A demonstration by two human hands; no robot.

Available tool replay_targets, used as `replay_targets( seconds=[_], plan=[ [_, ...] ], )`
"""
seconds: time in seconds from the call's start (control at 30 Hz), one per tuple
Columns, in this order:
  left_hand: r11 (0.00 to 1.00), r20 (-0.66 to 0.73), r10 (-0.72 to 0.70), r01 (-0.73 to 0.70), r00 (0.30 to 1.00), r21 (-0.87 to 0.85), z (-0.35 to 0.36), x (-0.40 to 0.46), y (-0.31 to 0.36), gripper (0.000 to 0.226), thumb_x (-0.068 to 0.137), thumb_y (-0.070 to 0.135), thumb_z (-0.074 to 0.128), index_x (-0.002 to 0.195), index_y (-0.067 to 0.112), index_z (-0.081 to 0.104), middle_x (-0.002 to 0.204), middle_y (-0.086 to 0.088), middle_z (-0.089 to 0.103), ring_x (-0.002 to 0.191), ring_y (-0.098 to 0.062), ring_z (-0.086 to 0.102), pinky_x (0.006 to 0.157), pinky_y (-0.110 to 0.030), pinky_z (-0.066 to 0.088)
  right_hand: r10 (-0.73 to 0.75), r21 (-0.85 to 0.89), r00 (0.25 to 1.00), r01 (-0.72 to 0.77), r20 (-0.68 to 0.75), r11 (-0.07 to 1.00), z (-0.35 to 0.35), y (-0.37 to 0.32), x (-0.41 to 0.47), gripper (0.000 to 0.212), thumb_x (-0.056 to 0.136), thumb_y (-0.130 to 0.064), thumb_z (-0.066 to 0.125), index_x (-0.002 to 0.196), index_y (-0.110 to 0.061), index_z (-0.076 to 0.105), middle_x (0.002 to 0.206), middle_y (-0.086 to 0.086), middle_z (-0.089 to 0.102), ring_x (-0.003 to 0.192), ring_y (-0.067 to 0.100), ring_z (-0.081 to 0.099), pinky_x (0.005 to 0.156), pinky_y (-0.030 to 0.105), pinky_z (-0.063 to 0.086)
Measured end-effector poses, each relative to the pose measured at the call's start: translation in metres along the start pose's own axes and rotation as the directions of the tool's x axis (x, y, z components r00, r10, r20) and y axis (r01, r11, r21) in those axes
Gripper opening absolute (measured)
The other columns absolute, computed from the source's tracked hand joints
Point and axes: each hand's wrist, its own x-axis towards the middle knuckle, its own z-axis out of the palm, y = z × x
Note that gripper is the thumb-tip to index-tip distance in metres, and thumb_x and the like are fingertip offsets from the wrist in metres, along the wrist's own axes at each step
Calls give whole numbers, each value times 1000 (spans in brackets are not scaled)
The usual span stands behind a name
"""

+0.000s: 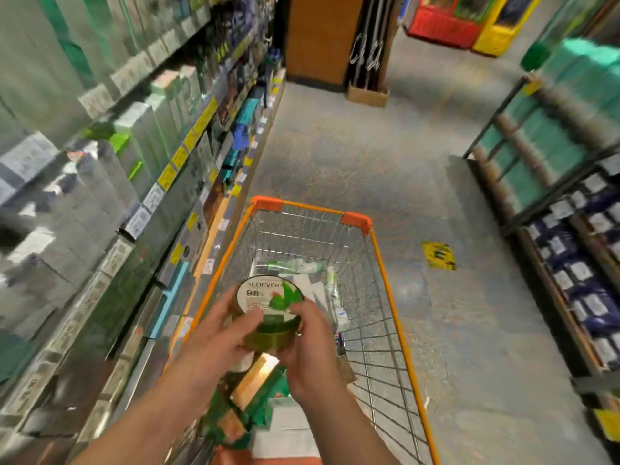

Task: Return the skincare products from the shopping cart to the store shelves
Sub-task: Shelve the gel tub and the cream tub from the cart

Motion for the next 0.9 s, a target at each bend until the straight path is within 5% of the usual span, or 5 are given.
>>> replay_targets(
  seconds=[0.17, 0.4, 0.57, 0.9],
  plan=[
    [972, 89, 124, -139, 988, 189, -11, -62, 30, 128, 26, 48, 103, 142, 46, 49, 122, 10, 74, 117, -13, 68, 106, -42, 50, -36, -39, 994, 40, 105, 998, 21, -17, -82, 72, 60, -26, 72, 124, 4, 64, 121, 27, 70, 116, 45, 67, 86, 54, 58],
    [910, 121, 342, -360, 932, 205, -20, -153, 47, 121, 35, 28, 101, 137, 54, 41, 124, 13, 71, 119, -15, 67, 107, -49, 51, -161, -159, 964, 197, 211, 967, 42, -24, -194, 55, 74, -30, 68, 120, -1, 65, 115, 24, 73, 111, 43, 70, 79, 48, 58],
    [859, 126, 445, -463, 887, 220, -19, -210, 51, 132, 33, 48, 104, 147, 47, 37, 128, 13, 69, 122, -14, 66, 108, -50, 50, -218, -192, 935, 278, 280, 941, 36, -24, -258, 32, 100, -22, 59, 125, -4, 62, 114, 21, 75, 108, 39, 72, 80, 50, 61],
    [766, 25, 618, -609, 786, 203, 3, -310, 59, 121, 40, 42, 102, 145, 43, 41, 130, 6, 67, 119, -12, 66, 103, -42, 55, -258, -321, 857, 423, 447, 847, 26, -40, -351, 45, 105, -48, 44, 130, -19, 67, 114, 14, 76, 97, 34, 75, 80, 55, 61]
  ],
)
